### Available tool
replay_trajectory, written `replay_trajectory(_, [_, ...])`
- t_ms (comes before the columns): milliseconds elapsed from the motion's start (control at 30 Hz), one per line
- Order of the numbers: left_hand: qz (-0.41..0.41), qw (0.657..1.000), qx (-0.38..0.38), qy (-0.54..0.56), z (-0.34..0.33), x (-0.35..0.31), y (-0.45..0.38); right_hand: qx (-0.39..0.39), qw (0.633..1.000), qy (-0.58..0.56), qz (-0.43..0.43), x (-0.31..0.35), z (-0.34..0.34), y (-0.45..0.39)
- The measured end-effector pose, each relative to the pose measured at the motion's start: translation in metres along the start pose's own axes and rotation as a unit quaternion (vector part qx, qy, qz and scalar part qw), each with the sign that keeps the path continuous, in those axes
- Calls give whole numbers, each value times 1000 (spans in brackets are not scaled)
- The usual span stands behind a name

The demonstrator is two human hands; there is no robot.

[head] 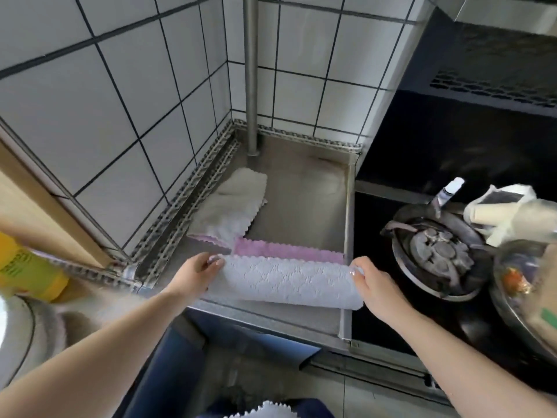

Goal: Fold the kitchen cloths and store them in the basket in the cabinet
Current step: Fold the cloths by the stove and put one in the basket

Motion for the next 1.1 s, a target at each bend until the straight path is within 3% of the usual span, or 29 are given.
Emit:
replay_trajectory(100, [44, 997, 7, -55, -17, 23, 14, 62, 997, -30, -20, -17, -25, 14])
replay_trajectory(267, [60, 990, 6, -124, -28, 37, 27, 96, 993, -67, -34, -31, -41, 19])
replay_trajectory(533, [72, 991, -43, -107, -27, 26, -7, 27, 994, -94, -53, -26, -39, -24])
replay_trajectory(800, [78, 987, -12, -141, -31, 25, -48, 36, 991, -55, -121, -39, -54, -57])
replay_trajectory(1100, [99, 982, 17, -161, -35, 33, -66, 28, 991, -12, -134, -47, -56, -69])
Point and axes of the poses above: each hand's wrist, its own y-axis away from the middle knuckle, its own z-axis out of the back of the hand, x = y × z, the point moved 4 cm from there along -y, towards the middle knuckle, and after that the axes turned 7 degrees about z, right-handed, at the moved point
